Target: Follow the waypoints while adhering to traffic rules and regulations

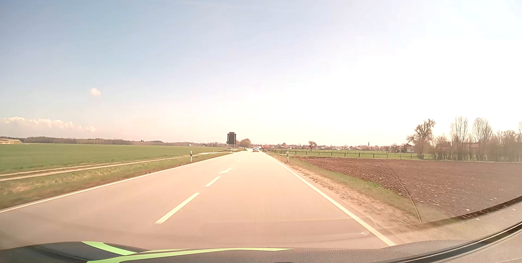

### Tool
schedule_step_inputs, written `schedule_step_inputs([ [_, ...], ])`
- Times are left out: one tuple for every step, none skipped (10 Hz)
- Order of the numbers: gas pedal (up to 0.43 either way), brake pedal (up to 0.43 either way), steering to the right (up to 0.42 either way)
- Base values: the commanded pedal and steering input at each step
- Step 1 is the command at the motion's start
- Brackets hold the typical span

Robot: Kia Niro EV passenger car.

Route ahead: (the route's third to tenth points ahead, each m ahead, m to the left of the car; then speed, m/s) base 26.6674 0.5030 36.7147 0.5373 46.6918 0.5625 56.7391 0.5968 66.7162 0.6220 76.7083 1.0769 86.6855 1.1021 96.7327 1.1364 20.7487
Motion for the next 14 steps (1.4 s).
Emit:
schedule_step_inputs([
  [0.409, 0.000, -0.001],
  [0.409, 0.000, -0.001],
  [0.409, 0.000, -0.001],
  [0.409, 0.000, -0.001],
  [0.409, 0.000, 0.000],
  [0.409, 0.000, 0.000],
  [0.409, 0.000, 0.000],
  [0.409, 0.000, 0.001],
  [0.409, 0.000, 0.001],
  [0.409, 0.000, 0.001],
  [0.409, 0.000, 0.001],
  [0.398, 0.000, 0.002],
  [0.390, 0.000, 0.003],
  [0.378, 0.000, 0.003],
])
